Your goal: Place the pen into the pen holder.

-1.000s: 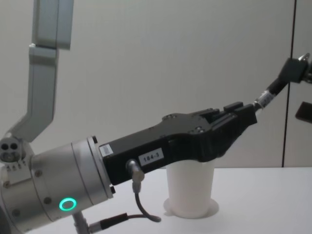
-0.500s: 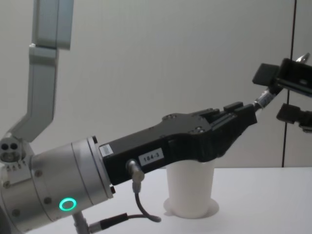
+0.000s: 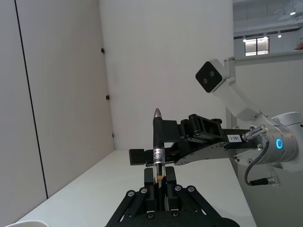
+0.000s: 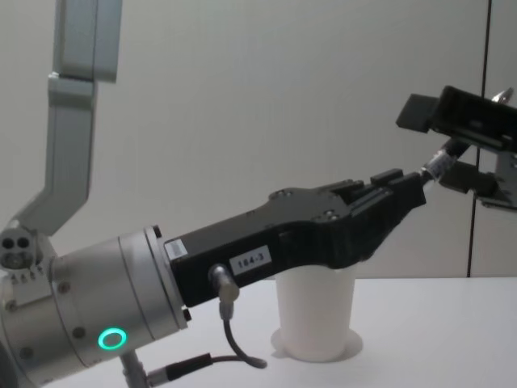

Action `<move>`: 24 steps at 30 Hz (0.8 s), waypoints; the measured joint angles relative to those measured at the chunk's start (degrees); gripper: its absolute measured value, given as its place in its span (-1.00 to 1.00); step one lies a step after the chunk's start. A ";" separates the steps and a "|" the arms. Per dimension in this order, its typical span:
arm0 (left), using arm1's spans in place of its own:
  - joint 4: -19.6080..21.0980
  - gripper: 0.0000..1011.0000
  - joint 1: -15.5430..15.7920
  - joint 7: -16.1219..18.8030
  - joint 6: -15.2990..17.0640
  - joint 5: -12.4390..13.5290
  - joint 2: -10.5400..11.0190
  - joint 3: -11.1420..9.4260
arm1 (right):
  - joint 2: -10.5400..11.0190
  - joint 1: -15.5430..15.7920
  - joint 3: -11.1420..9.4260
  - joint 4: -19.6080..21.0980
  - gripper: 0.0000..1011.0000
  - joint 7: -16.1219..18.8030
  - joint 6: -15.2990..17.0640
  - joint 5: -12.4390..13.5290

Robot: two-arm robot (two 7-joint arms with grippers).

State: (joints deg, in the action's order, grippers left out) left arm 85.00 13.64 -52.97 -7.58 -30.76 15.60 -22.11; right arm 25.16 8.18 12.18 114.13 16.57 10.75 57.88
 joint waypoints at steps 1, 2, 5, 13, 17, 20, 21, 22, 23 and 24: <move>0.00 -0.72 0.00 0.00 0.00 0.00 0.00 0.00 | -0.04 -0.05 0.03 -0.04 0.98 0.00 -0.06 -0.06; 0.00 -0.72 0.00 0.00 0.00 0.00 0.00 0.00 | -0.09 -0.11 0.09 -0.08 0.98 0.00 -0.12 -0.11; 0.00 -0.72 0.00 0.00 0.00 0.00 0.00 0.00 | -0.31 -0.41 0.32 -0.25 0.98 -0.10 -0.34 -0.30; 0.00 -0.72 0.00 0.00 0.00 0.00 0.00 0.00 | -0.48 -0.80 0.59 -0.51 0.98 -0.68 -0.67 -0.32; 0.00 -0.72 0.00 0.00 0.00 0.00 0.00 0.00 | -0.44 -0.85 0.64 -0.53 0.98 -0.91 -0.84 -0.22; 0.00 -0.72 0.00 0.00 0.00 0.00 0.00 0.00 | -0.28 -0.86 0.66 -0.53 0.98 -1.03 -0.98 -0.03; 0.00 -0.72 0.00 0.00 0.00 0.00 0.00 0.00 | -0.20 -0.85 0.66 -0.50 0.98 -1.04 -1.03 0.06; 0.00 -0.72 0.00 0.00 0.00 0.00 0.00 0.00 | -0.11 -0.82 0.66 -0.46 0.98 -1.05 -1.06 0.11; 0.00 -0.72 0.00 0.00 0.00 0.00 0.00 0.00 | 0.03 -0.78 0.66 -0.39 0.98 -1.05 -1.12 0.20; 0.00 -0.72 0.00 0.00 0.00 0.00 0.00 0.00 | 0.13 -0.73 0.65 -0.34 0.98 -1.05 -1.15 0.26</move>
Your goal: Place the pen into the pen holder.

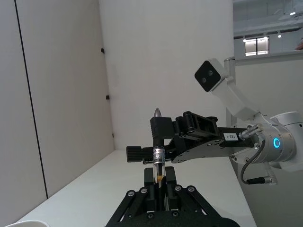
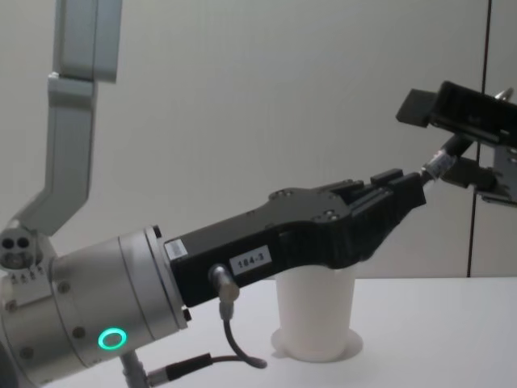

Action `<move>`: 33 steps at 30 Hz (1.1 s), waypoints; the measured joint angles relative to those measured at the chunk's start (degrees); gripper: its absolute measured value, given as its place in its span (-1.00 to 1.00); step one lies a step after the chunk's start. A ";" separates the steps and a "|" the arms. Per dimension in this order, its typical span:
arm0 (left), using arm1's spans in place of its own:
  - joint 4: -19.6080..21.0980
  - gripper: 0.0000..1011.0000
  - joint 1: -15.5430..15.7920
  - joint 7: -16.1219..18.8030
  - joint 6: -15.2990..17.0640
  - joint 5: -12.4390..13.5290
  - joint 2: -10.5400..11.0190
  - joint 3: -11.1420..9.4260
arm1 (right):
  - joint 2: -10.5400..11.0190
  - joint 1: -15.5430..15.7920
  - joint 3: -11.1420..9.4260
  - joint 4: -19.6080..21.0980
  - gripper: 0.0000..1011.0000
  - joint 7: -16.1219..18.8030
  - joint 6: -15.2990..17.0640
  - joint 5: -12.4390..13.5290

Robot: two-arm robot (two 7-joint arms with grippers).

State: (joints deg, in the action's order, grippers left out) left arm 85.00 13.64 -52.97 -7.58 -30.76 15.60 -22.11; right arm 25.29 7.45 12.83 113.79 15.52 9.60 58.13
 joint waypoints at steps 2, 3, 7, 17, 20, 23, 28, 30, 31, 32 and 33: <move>0.00 -0.72 0.00 0.00 0.00 0.00 0.00 0.00 | 0.13 0.07 -0.01 0.09 0.98 0.01 -0.07 0.10; 0.00 -0.72 0.00 0.00 0.00 0.00 0.00 0.00 | 0.24 0.11 -0.03 0.15 0.98 0.01 -0.13 0.17; 0.00 -0.72 0.00 0.00 0.00 0.00 0.00 0.00 | 0.74 0.33 -0.10 0.41 0.98 0.06 -0.35 0.47; 0.00 -0.72 0.00 0.00 0.00 0.00 0.00 0.00 | 1.63 0.78 -0.24 0.84 0.98 -0.07 -0.81 1.11; 0.00 -0.72 0.00 0.00 0.00 0.00 0.00 0.00 | 1.87 0.89 -0.25 1.00 0.98 -0.18 -0.94 1.25; 0.00 -0.72 0.00 0.00 0.00 0.00 0.00 0.00 | 2.01 0.96 -0.26 1.07 0.98 -0.24 -1.05 1.34; 0.00 -0.72 0.00 0.00 0.00 0.00 0.00 0.00 | 2.26 1.08 -0.29 1.22 0.89 -0.34 -1.23 1.50; 0.00 -0.72 0.00 -0.01 0.00 0.00 0.00 0.00 | 2.31 1.11 -0.30 1.24 0.81 -0.37 -1.25 1.53; 0.00 -0.72 0.00 0.00 0.00 0.00 0.00 0.00 | 2.35 1.13 -0.30 1.27 0.75 -0.39 -1.27 1.57; 0.00 -0.72 0.00 0.00 0.00 0.00 0.00 0.00 | 2.38 1.14 -0.31 1.28 0.71 -0.40 -1.29 1.58; 0.00 -0.72 0.00 0.00 0.00 0.00 0.00 0.00 | 2.42 1.16 -0.31 1.29 0.61 -0.42 -1.32 1.60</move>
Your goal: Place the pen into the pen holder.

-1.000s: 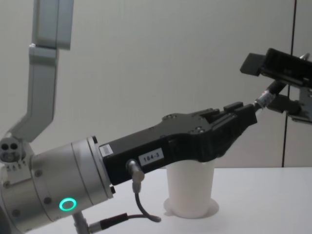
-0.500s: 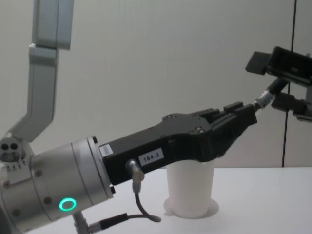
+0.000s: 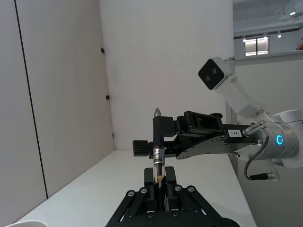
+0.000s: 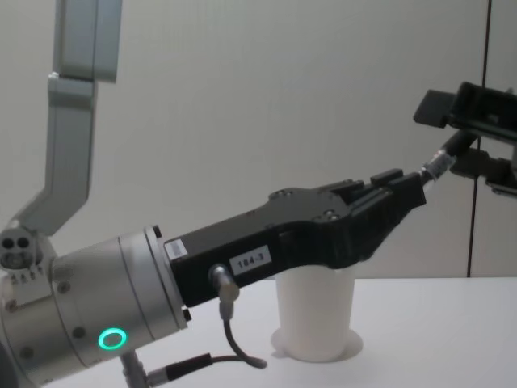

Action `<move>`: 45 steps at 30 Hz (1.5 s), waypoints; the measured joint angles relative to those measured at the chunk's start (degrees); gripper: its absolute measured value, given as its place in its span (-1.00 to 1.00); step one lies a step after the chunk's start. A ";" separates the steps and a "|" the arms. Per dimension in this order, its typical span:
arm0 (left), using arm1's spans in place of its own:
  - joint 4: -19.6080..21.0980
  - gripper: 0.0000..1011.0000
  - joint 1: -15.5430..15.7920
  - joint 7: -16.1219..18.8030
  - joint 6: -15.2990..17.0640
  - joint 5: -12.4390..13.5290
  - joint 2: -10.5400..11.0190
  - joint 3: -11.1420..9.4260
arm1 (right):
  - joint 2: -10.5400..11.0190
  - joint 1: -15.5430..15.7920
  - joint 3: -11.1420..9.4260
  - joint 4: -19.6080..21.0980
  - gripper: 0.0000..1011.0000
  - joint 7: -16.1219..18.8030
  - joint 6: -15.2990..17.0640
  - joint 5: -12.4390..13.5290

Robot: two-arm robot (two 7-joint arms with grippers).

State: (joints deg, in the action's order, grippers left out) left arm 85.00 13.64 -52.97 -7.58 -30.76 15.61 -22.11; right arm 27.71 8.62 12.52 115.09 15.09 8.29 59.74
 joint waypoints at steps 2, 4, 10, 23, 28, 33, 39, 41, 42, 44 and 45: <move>0.00 -0.72 0.00 0.00 0.00 0.00 0.00 0.00 | 0.03 0.02 0.00 0.01 0.54 -0.01 -0.03 0.02; 0.00 -0.72 0.00 0.00 0.00 0.00 0.00 0.00 | 0.07 0.03 0.00 0.05 0.40 -0.03 -0.07 0.04; 0.00 -0.72 0.00 0.00 0.00 0.00 0.00 0.00 | 0.15 0.06 0.00 0.09 0.06 -0.06 -0.12 0.08; 0.00 -0.72 0.00 0.00 0.00 0.01 0.00 0.00 | 0.21 0.13 0.02 0.19 -0.71 -0.07 -0.20 0.19; 0.00 -0.73 0.00 0.00 0.00 0.00 -0.01 0.00 | 0.24 0.13 0.01 0.18 -0.74 -0.12 -0.21 0.18; 0.00 -0.73 0.00 -0.01 0.00 0.00 0.00 0.00 | 0.26 0.13 0.01 0.19 -0.74 -0.12 -0.21 0.17; 0.00 -0.68 0.00 0.00 0.00 0.00 0.00 0.00 | 0.26 0.13 0.01 0.16 -0.74 -0.11 -0.21 0.15; 0.00 -0.53 0.00 0.00 0.00 0.00 0.00 0.00 | 0.26 0.13 0.01 0.15 -0.74 -0.10 -0.21 0.15; 0.00 -0.45 0.00 0.00 0.00 0.00 0.00 0.00 | 0.26 0.13 0.01 0.15 -0.74 -0.10 -0.20 0.15; 0.00 -0.34 0.00 0.00 0.00 -0.01 0.00 0.00 | 0.26 0.13 0.01 0.15 -0.74 -0.10 -0.19 0.15; 0.00 -0.31 0.00 0.00 0.00 0.00 0.00 0.00 | 0.26 0.13 0.01 0.14 -0.74 -0.10 -0.19 0.15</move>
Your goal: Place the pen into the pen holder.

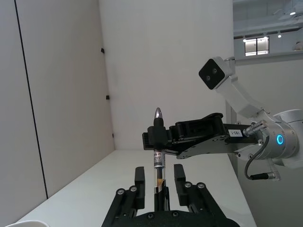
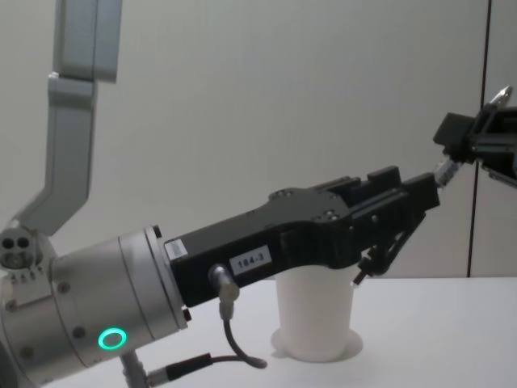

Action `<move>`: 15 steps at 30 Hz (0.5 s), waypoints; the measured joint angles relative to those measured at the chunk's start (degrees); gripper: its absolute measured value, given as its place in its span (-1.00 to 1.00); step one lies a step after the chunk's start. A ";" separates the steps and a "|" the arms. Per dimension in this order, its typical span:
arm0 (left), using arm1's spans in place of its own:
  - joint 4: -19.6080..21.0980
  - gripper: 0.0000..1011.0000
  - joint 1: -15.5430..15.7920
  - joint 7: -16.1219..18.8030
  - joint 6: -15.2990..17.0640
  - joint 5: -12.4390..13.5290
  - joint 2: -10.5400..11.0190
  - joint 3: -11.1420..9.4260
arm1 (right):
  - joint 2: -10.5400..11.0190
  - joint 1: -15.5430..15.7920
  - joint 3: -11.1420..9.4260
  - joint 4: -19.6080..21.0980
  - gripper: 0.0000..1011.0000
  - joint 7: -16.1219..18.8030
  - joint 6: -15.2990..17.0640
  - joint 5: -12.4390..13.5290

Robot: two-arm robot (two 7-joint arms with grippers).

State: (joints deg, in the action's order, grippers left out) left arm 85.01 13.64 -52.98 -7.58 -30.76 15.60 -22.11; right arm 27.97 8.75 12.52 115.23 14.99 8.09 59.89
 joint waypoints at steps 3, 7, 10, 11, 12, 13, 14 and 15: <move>0.00 -0.10 0.00 0.00 0.00 0.00 0.00 0.00 | 0.00 0.00 0.00 0.00 -0.74 0.00 0.00 0.00; 0.00 0.14 0.00 0.00 0.00 0.00 0.00 0.00 | 0.00 0.00 0.00 0.00 -0.74 0.00 0.00 0.00; 0.00 0.36 0.00 0.00 0.00 0.00 0.00 0.00 | 0.00 0.00 0.00 0.00 -0.74 0.00 0.00 0.00; 0.00 0.41 0.00 0.00 0.00 0.00 0.00 0.00 | 0.00 0.00 0.00 0.00 -0.74 0.00 0.00 0.00; 0.00 0.45 0.00 0.00 0.00 0.00 0.00 0.00 | 0.00 0.00 0.00 0.00 -0.74 0.00 0.00 0.00; 0.00 0.52 0.00 0.00 0.00 0.00 0.00 0.00 | 0.00 0.00 0.00 0.00 -0.74 0.00 0.00 0.00; 0.00 0.56 0.00 0.00 0.00 0.00 0.00 0.00 | 0.00 0.00 0.00 0.00 -0.74 0.00 0.00 0.00; 0.00 0.63 0.00 0.00 0.00 0.00 0.00 0.00 | 0.00 0.00 0.00 0.00 -0.74 0.00 0.00 0.00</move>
State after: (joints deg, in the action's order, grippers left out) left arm 85.00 13.64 -52.98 -7.58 -30.76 15.60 -22.11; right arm 27.97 8.75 12.52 115.23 14.99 8.10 59.89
